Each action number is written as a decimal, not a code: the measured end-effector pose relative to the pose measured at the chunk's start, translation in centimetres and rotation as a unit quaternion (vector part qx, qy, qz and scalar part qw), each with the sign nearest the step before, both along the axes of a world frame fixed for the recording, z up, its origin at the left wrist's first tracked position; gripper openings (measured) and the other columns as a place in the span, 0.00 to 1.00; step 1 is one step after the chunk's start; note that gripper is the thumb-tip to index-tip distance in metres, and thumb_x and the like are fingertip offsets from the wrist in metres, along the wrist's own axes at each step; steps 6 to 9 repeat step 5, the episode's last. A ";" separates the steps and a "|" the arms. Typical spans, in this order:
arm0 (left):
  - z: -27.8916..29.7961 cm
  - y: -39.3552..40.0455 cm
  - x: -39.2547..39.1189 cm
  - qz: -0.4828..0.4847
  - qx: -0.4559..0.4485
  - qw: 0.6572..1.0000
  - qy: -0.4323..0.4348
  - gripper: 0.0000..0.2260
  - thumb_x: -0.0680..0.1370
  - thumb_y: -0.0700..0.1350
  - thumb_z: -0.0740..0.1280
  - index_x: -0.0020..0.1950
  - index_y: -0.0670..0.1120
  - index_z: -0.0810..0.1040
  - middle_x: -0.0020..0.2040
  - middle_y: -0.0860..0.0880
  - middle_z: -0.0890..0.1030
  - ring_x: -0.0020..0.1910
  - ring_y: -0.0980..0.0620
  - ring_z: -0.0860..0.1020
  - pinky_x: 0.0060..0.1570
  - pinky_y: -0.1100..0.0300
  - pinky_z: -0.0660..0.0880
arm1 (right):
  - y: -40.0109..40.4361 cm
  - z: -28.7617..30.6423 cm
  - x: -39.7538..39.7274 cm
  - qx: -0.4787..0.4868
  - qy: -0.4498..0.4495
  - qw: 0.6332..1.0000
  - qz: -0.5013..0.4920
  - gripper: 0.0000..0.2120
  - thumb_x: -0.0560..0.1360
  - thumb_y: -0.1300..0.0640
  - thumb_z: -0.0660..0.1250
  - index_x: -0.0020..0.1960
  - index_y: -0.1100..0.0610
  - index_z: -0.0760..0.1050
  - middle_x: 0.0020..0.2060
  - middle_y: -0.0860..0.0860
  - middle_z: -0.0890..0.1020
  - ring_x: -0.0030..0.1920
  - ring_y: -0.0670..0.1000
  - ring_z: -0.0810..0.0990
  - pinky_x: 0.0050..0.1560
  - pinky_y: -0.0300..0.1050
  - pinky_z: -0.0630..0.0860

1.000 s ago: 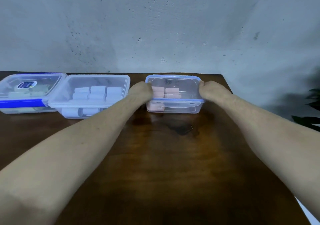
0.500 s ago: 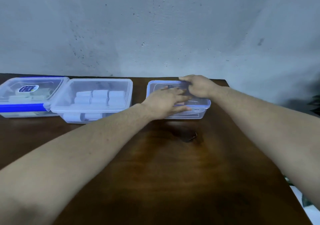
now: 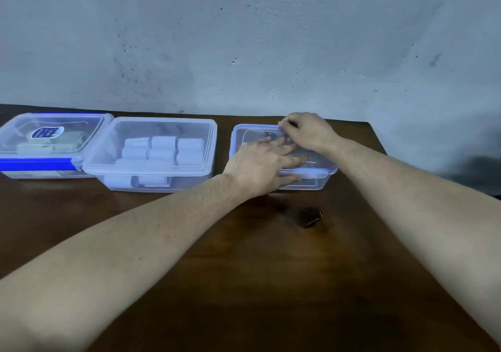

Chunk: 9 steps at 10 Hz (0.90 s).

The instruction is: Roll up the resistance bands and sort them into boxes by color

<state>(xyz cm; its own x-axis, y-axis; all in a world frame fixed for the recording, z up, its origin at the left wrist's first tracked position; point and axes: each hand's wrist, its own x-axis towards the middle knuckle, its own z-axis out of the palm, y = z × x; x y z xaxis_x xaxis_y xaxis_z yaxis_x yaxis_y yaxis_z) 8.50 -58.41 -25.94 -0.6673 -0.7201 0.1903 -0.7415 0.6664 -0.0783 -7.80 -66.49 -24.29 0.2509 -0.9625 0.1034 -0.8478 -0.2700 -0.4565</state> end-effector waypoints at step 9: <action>2.3 1.2 -0.2 0.009 -0.045 0.986 0.160 0.15 0.80 0.57 0.62 0.60 0.53 0.81 0.60 0.52 0.81 0.60 0.50 0.78 0.59 0.50 0.74 | 4.9 1.5 -2.2 -0.025 -0.279 0.960 -0.015 0.10 0.83 0.54 0.61 0.56 0.51 0.81 0.46 0.42 0.84 0.52 0.39 0.80 0.57 0.32 0.73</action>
